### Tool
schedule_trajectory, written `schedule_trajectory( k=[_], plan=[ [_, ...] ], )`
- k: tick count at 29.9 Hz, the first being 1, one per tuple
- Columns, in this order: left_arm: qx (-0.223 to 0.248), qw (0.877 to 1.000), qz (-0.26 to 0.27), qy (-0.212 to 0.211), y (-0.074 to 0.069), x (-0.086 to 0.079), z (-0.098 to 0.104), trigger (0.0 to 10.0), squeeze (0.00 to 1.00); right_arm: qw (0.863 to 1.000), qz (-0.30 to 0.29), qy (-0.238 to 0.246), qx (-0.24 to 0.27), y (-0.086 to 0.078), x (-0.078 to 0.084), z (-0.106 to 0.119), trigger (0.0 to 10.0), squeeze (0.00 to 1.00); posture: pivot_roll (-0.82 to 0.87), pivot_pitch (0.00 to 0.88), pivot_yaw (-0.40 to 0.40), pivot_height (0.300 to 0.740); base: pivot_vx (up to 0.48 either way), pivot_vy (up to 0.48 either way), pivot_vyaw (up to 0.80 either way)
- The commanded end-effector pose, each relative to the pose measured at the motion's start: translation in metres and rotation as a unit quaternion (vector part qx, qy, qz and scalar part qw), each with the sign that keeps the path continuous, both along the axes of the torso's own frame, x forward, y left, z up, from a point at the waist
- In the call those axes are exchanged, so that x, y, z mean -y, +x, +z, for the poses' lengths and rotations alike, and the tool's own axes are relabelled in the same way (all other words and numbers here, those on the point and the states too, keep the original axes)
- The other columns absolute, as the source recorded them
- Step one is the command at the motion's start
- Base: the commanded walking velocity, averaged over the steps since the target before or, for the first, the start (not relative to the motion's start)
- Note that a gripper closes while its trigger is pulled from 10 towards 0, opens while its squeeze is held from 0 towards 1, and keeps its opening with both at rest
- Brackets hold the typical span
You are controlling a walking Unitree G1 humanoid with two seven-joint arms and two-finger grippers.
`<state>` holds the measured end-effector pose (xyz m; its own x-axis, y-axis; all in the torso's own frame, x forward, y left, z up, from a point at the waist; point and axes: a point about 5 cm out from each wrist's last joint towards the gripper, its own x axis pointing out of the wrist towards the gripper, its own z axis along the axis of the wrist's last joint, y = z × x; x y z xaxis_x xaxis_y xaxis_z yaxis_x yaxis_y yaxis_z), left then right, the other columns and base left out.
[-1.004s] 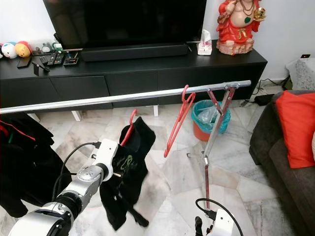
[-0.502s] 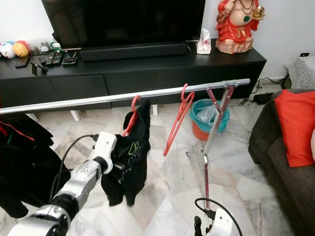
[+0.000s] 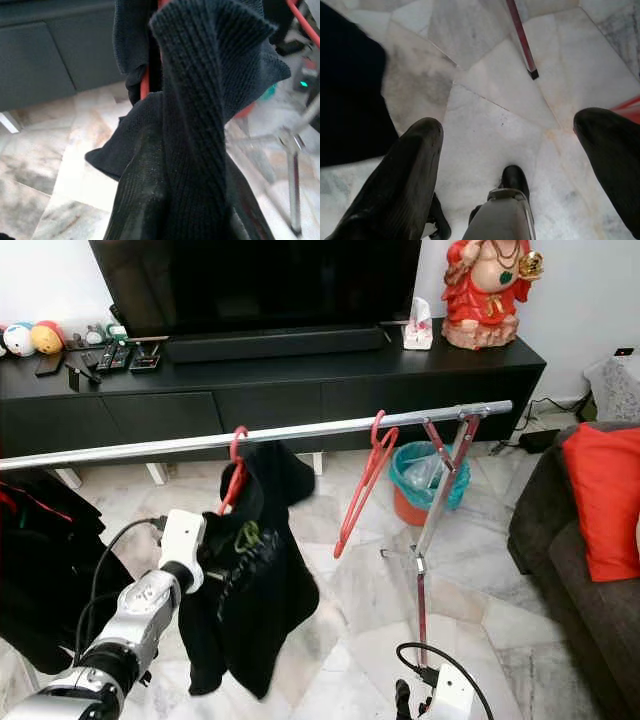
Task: Hang hanger
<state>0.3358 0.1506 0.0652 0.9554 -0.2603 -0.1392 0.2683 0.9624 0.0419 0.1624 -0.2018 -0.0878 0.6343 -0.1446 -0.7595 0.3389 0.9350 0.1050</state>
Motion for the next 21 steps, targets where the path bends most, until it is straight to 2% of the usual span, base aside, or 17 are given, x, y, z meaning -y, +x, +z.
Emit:
schedule_trajectory(
  k=[1, 4, 9, 14, 21],
  plan=[
    [0.034, 0.999, 0.009, -0.005, 0.009, 0.003, 0.016, 10.0, 0.0, 1.0, -0.001, 0.002, -0.003, -0.001, -0.001, -0.001, 10.0, 0.0, -0.01, 0.009, 0.043, 0.74, 0.0, 0.0, 0.0],
    [0.024, 0.999, 0.015, -0.025, 0.012, 0.01, 0.017, 10.0, 0.0, 1.0, 0.0, 0.002, -0.004, -0.001, -0.002, -0.001, 10.0, 0.0, -0.01, 0.009, 0.044, 0.74, 0.0, 0.0, 0.0],
    [-0.009, 0.999, -0.032, -0.002, 0.018, 0.03, 0.017, 10.0, 0.0, 1.0, -0.001, 0.002, -0.004, -0.001, -0.002, -0.001, 10.0, 0.0, -0.01, 0.01, 0.047, 0.74, 0.0, 0.0, 0.0],
    [-0.023, 0.998, -0.048, 0.011, 0.022, 0.038, 0.019, 10.0, 0.0, 1.0, -0.003, 0.003, -0.003, -0.001, -0.001, -0.001, 10.0, 0.0, -0.01, 0.008, 0.051, 0.74, 0.0, 0.0, 0.0],
    [-0.036, 0.999, -0.015, 0.008, 0.032, 0.039, 0.029, 10.0, 0.0, 1.0, -0.003, 0.004, -0.001, 0.0, -0.002, -0.001, 10.0, 0.0, -0.01, 0.007, 0.05, 0.74, 0.0, 0.0, 0.0]
  ],
)
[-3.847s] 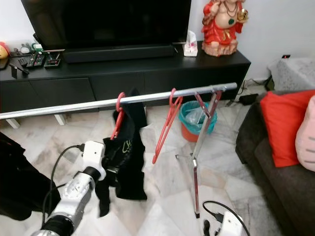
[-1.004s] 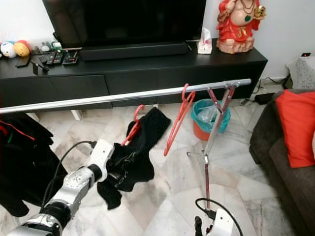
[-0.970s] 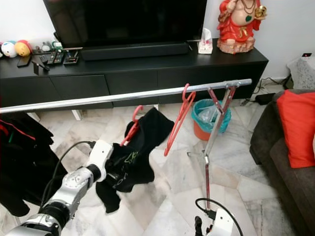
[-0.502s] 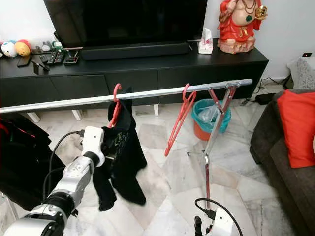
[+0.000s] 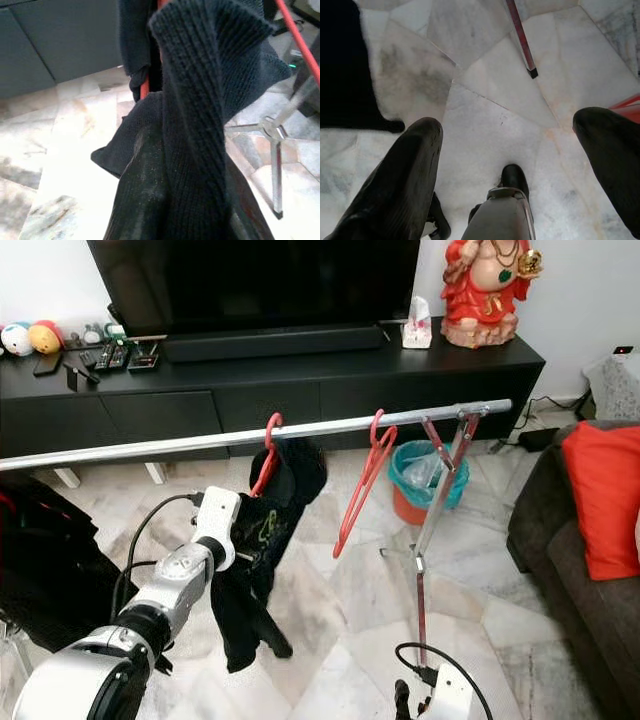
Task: Hang hanger
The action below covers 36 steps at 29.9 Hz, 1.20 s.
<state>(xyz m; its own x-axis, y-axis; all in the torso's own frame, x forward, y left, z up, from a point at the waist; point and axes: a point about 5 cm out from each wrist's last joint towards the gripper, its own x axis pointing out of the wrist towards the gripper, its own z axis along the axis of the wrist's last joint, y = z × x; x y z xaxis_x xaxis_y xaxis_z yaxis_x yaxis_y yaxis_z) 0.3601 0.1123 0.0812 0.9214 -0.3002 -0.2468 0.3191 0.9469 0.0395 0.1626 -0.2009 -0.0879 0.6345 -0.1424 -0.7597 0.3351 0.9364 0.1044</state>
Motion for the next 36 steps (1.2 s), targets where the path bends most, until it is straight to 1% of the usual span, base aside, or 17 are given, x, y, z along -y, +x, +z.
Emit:
schedule_trajectory(
  k=[1, 3, 7, 12, 13, 15, 18, 21, 22, 23, 25, 28, 29, 31, 32, 36],
  plan=[
    [0.012, 1.0, 0.017, -0.01, 0.009, 0.0, 0.014, 10.0, 0.0, 1.0, -0.006, 0.004, -0.001, 0.0, -0.001, 0.0, 10.0, 0.0, -0.01, 0.007, 0.049, 0.74, 0.0, 0.0, 0.0],
    [-0.002, 0.999, 0.032, -0.017, 0.011, 0.0, 0.014, 10.0, 0.0, 1.0, -0.006, 0.005, 0.0, 0.0, -0.001, 0.0, 10.0, 0.0, -0.01, 0.009, 0.049, 0.74, 0.0, 0.0, 0.0],
    [-0.007, 0.999, 0.038, -0.019, 0.014, 0.002, 0.017, 10.0, 0.0, 1.0, -0.005, 0.005, 0.001, 0.0, -0.001, 0.0, 10.0, 0.0, -0.01, 0.009, 0.048, 0.74, 0.0, 0.0, 0.0],
    [-0.013, 0.999, 0.04, -0.023, 0.017, 0.009, 0.023, 10.0, 0.0, 1.0, -0.002, 0.006, 0.002, 0.001, -0.001, 0.0, 10.0, 0.0, -0.01, 0.011, 0.045, 0.74, 0.0, 0.0, 0.0],
    [-0.017, 0.999, 0.038, -0.02, 0.017, 0.011, 0.023, 10.0, 0.0, 1.0, -0.002, 0.006, 0.002, 0.001, -0.001, 0.0, 10.0, 0.0, -0.01, 0.01, 0.044, 0.74, 0.0, 0.0, 0.0],
    [-0.046, 0.998, 0.029, -0.011, 0.016, 0.016, 0.018, 10.0, 0.0, 1.0, -0.002, 0.006, 0.002, 0.001, -0.001, 0.0, 10.0, 0.0, -0.01, 0.01, 0.043, 0.74, 0.0, 0.0, 0.0],
    [-0.061, 0.998, 0.026, 0.002, 0.015, 0.018, 0.015, 10.0, 0.0, 1.0, -0.001, 0.007, 0.002, 0.001, -0.002, 0.0, 10.0, 0.0, -0.02, 0.011, 0.043, 0.74, 0.0, 0.0, 0.0],
    [-0.061, 0.998, 0.026, 0.002, 0.015, 0.018, 0.015, 10.0, 0.0, 1.0, -0.001, 0.007, 0.002, 0.001, -0.002, 0.0, 10.0, 0.0, -0.02, 0.011, 0.043, 0.74, 0.0, 0.0, 0.0],
    [-0.079, 0.997, 0.024, 0.011, 0.013, 0.019, 0.011, 10.0, 0.0, 1.0, 0.0, 0.008, 0.002, 0.002, -0.003, 0.0, 10.0, 0.0, -0.02, 0.011, 0.043, 0.74, 0.0, 0.0, 0.0],
    [-0.086, 0.996, 0.022, 0.017, 0.013, 0.019, 0.01, 10.0, 0.0, 1.0, 0.001, 0.009, 0.002, 0.002, -0.003, 0.0, 10.0, 0.0, -0.02, 0.011, 0.042, 0.74, 0.0, 0.0, 0.0],
    [-0.098, 0.995, 0.023, 0.024, 0.011, 0.018, 0.006, 10.0, 0.0, 1.0, 0.003, 0.011, 0.003, 0.002, -0.004, 0.0, 10.0, 0.0, -0.01, 0.012, 0.043, 0.74, 0.0, 0.0, 0.0],
    [-0.103, 0.994, 0.026, 0.026, 0.01, 0.016, 0.004, 10.0, 0.0, 1.0, 0.004, 0.011, 0.003, 0.002, -0.005, 0.0, 10.0, 0.0, -0.01, 0.012, 0.042, 0.74, 0.0, 0.0, 0.0],
    [-0.11, 0.993, 0.026, 0.033, 0.007, 0.013, -0.001, 10.0, 0.0, 1.0, 0.005, 0.012, 0.003, 0.002, -0.005, 0.0, 10.0, 0.0, -0.01, 0.013, 0.043, 0.74, 0.0, 0.0, 0.0],
    [-0.111, 0.993, 0.026, 0.035, 0.006, 0.012, -0.003, 10.0, 0.0, 1.0, 0.005, 0.013, 0.003, 0.002, -0.005, 0.0, 10.0, 0.0, -0.01, 0.014, 0.042, 0.74, 0.0, 0.0, 0.0],
    [-0.104, 0.993, 0.026, 0.041, 0.005, 0.007, -0.005, 10.0, 0.0, 1.0, 0.005, 0.013, 0.004, 0.002, -0.005, 0.0, 10.0, 0.0, -0.01, 0.013, 0.042, 0.74, 0.0, 0.0, 0.0],
    [-0.084, 0.995, 0.03, 0.036, 0.004, 0.0, -0.007, 10.0, 0.0, 1.0, 0.004, 0.013, 0.006, 0.002, -0.005, 0.0, 10.0, 0.0, -0.01, 0.012, 0.041, 0.74, 0.0, 0.0, 0.0]
  ],
)
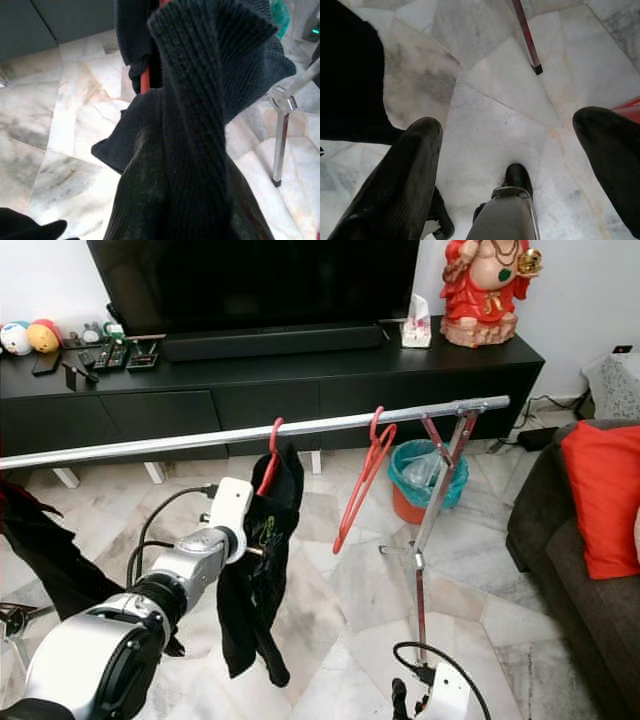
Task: Hang hanger
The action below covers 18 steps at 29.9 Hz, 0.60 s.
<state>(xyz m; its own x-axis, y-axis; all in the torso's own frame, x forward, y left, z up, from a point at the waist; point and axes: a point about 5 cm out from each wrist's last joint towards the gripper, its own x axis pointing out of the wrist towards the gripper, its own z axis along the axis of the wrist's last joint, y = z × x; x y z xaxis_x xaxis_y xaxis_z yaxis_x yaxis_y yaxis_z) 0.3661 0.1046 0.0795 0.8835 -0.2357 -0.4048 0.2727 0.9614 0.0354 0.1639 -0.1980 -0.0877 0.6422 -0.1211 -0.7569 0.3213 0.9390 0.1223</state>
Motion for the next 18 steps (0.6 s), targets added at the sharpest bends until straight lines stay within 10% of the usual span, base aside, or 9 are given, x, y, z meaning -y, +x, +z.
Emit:
schedule_trajectory(
  k=[1, 3, 4, 5, 18],
  plan=[
    [-0.007, 1.0, 0.008, 0.013, -0.004, -0.0099, -0.0076, 10.0, 0.0, 1.0, -0.002, 0.004, 0.002, 0.0015, -0.0017, 0.0004, 10.0, 0.0, -0.01, 0.013, 0.04, 0.74, 0.0, 0.0, 0.0],
    [-0.009, 1.0, 0.011, 0.013, -0.0049, -0.0112, -0.0092, 10.0, 0.0, 1.0, -0.002, 0.004, 0.003, 0.0018, -0.0017, 0.0005, 10.0, 0.0, -0.01, 0.014, 0.038, 0.74, 0.0, 0.0, 0.0],
    [-0.009, 1.0, 0.011, 0.013, -0.005, -0.0113, -0.0094, 10.0, 0.77, 1.0, -0.002, 0.004, 0.003, 0.0018, -0.0017, 0.0006, 10.0, 0.0, -0.01, 0.014, 0.038, 0.74, 0.0, 0.0, 0.0],
    [-0.006, 1.0, 0.015, 0.01, -0.0051, -0.0119, -0.0093, 10.0, 0.95, 1.0, -0.001, 0.004, 0.003, 0.0022, -0.0019, 0.0007, 10.0, 0.0, -0.01, 0.014, 0.036, 0.74, 0.0, 0.0, 0.0],
    [0.017, 1.0, 0.011, -0.023, -0.0022, -0.0057, -0.002, 10.0, 0.96, 1.0, 0.0, 0.002, 0.006, 0.0037, -0.0016, 0.0015, 10.0, 0.0, -0.01, 0.013, 0.038, 0.74, 0.0, 0.0, 0.0]
  ],
)
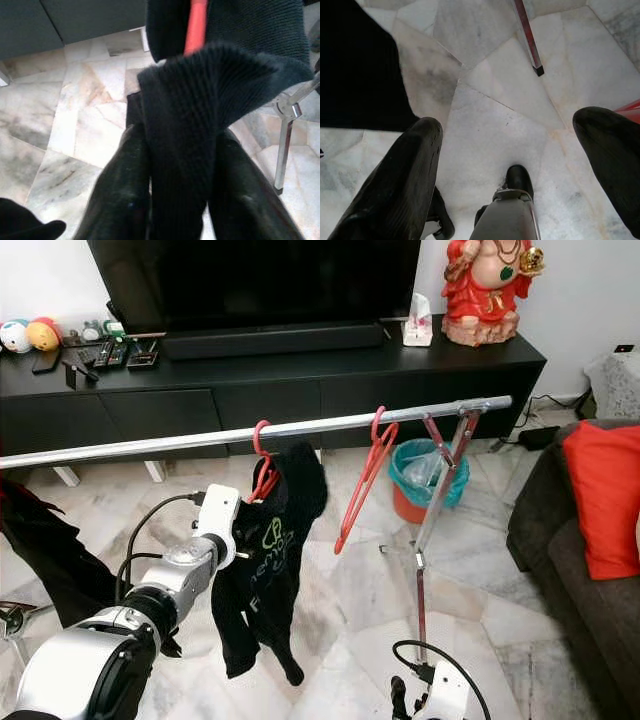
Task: Hang hanger
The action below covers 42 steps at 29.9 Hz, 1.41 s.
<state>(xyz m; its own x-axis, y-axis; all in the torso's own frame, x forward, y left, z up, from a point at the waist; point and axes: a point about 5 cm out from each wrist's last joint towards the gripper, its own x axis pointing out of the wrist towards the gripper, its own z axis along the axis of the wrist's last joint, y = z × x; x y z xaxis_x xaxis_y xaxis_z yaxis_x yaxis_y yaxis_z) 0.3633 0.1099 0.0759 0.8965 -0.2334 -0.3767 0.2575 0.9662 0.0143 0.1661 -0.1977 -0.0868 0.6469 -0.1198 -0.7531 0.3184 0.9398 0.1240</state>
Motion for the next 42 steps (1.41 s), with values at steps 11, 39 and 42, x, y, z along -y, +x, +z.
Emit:
schedule_trajectory(
  k=[11, 39, 42],
  plan=[
    [0.073, 0.996, 0.004, -0.05, 0.002, -0.013, 0.013, 10.0, 0.96, 1.0, -0.002, 0.001, 0.001, -0.001, -0.002, -0.001, 10.0, 0.0, 0.0, 0.016, 0.04, 0.74, 0.0, 0.0, 0.0],
    [-0.024, 0.992, 0.122, -0.006, -0.122, -0.118, -0.094, 10.0, 0.0, 1.0, 0.007, 0.001, -0.021, 0.002, -0.008, -0.002, 10.0, 0.0, 0.01, 0.0, 0.02, 0.74, 0.0, 0.0, 0.0],
    [-0.083, 0.988, 0.129, -0.001, -0.133, -0.117, -0.11, 10.0, 0.0, 1.0, 0.005, 0.0, -0.023, 0.001, -0.008, -0.002, 10.0, 0.0, 0.0, 0.0, 0.016, 0.74, 0.0, 0.0, 0.0]
  ],
)
